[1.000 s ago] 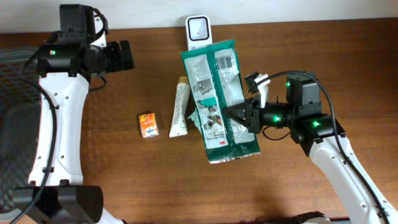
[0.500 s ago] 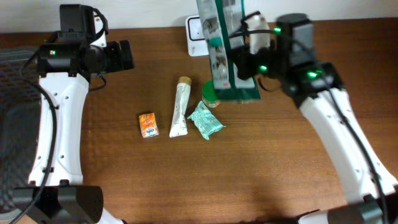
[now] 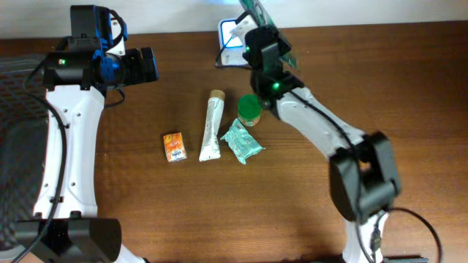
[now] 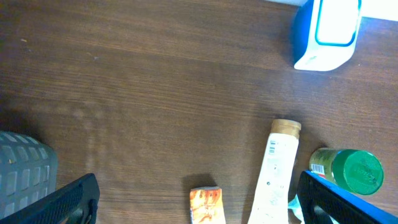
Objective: Scan the item barcode
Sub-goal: 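Lift the green-white packet with the right gripper to the scanner, then carry the packet right and lay it on the table's right side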
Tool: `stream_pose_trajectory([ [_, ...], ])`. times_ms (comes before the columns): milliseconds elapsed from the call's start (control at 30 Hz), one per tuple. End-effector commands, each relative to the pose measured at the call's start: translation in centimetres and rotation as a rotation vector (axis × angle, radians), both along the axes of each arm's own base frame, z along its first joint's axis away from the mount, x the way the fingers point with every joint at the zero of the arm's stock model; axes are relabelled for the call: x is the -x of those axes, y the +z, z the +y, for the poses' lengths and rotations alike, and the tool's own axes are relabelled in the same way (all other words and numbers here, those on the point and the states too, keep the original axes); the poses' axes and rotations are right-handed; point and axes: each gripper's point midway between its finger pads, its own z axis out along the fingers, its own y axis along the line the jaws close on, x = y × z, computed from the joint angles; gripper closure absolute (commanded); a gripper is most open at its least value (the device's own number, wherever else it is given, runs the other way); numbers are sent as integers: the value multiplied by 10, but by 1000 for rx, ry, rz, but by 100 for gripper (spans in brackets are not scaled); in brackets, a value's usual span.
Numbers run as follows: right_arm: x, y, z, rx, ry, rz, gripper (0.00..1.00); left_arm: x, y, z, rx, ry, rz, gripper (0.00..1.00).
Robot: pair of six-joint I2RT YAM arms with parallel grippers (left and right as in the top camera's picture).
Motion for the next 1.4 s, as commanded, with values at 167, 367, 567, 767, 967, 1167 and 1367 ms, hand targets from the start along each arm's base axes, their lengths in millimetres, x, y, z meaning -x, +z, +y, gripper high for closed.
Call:
stream_pose_trajectory([
  [167,-26,-58,-21,402,-64,37,96,0,0,1,-6,-2,-1,1],
  [367,-29,-75,-25,425,-69,57,96,0,0,1,-6,-2,-1,1],
  [567,-27,-70,-37,440,-134,50,96,0,0,1,-6,-2,-1,1],
  [767,-26,-74,-38,465,-125,75,96,0,0,1,-6,-2,0,1],
  [967,-25,-75,-36,470,-125,79,96,0,0,1,-6,-2,0,1],
  [1167,-22,-55,-36,457,-136,57,96,0,0,1,-6,-2,-1,1],
  [1367,5,5,-36,237,-94,67,96,0,0,1,-6,-2,-1,1],
])
